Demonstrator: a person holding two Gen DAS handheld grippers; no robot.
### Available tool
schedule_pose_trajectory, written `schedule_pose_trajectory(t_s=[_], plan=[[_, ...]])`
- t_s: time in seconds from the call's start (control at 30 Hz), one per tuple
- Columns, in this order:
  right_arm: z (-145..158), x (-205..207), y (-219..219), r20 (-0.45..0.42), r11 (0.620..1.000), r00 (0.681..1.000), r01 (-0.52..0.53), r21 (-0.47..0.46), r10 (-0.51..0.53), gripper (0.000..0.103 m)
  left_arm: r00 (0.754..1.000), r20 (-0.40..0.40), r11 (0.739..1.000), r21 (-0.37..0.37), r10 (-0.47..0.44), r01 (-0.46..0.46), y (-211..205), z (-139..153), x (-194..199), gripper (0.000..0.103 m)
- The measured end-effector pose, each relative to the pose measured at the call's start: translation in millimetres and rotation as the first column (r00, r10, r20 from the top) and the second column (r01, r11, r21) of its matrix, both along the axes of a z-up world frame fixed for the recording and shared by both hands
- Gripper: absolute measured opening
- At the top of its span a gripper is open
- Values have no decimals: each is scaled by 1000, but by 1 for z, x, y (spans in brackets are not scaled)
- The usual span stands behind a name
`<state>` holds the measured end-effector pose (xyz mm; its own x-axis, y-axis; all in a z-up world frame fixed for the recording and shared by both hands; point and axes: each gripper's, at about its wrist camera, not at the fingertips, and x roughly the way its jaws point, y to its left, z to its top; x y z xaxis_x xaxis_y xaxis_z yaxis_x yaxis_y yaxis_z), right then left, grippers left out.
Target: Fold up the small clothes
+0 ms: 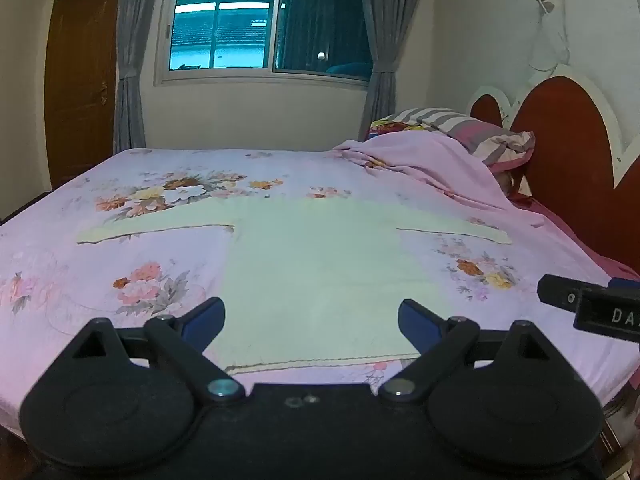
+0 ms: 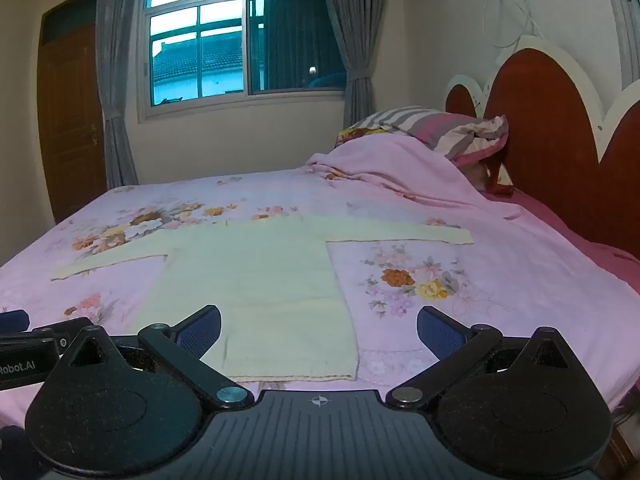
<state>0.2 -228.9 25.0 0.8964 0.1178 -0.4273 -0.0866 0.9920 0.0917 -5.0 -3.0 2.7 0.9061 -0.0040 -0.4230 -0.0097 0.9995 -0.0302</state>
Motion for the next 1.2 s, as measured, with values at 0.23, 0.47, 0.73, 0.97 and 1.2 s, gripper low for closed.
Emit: schedule_pose_trajectory(t_s=[0.23, 0.47, 0.73, 0.97, 1.2], plan=[[3, 0, -3, -2, 1000, 1000, -6, 0, 6, 103, 1000, -4, 1000, -12, 12, -12, 2, -7, -4, 94], [2, -2, 3, -1, 1000, 1000, -11, -19, 11, 103, 999, -28, 999, -17, 35, -36, -3, -7, 2, 94], [1, -2, 5, -6, 1000, 1000, -19, -22, 19, 103, 999, -27, 999, -27, 41, -42, 1, -2, 1, 94], [-4, 0, 7, -11, 999, 1000, -28, -22, 28, 103, 999, -29, 999, -29, 44, -45, 3, -3, -3, 94], [-6, 0, 10, -8, 999, 999, -35, -26, 35, 103, 998, -25, 998, -30, 50, -51, 4, -1, -5, 94]])
